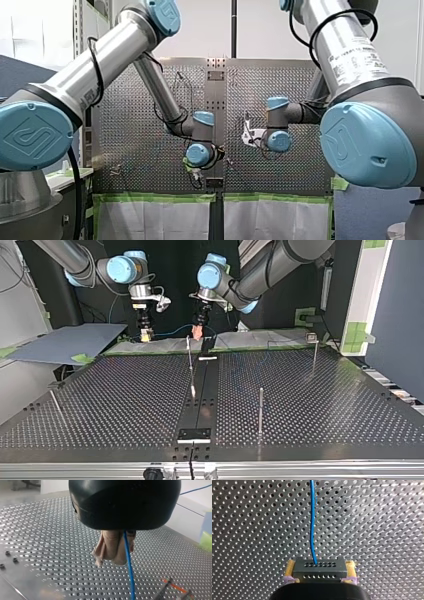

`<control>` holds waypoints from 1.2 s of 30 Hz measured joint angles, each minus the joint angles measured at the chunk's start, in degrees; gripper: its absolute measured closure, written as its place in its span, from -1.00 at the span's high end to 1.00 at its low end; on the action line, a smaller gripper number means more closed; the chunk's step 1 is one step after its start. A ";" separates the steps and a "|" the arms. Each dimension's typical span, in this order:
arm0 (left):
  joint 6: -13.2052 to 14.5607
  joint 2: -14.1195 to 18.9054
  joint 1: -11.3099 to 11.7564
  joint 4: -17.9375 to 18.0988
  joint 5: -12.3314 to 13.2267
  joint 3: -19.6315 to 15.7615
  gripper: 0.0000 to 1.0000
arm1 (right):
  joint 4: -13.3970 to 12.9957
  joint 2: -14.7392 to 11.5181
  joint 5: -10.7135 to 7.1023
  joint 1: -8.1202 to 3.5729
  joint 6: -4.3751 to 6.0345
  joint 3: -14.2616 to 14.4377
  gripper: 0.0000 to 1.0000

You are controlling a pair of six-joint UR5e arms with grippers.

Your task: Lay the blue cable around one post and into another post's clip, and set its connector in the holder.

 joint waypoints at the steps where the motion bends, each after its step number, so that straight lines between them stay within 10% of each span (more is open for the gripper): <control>1: 0.60 -0.53 0.17 0.58 0.29 0.01 -0.83 | -0.43 0.43 0.00 -0.06 0.11 -0.02 -1.00; 21: 10.55 -8.81 2.90 10.57 0.70 1.04 -0.83 | -5.63 10.51 0.67 -0.75 -1.04 -3.83 -1.00; 36: 18.24 -10.50 3.04 18.22 -1.17 2.16 -0.83 | -4.83 14.34 0.97 -3.72 -1.36 -9.81 -1.00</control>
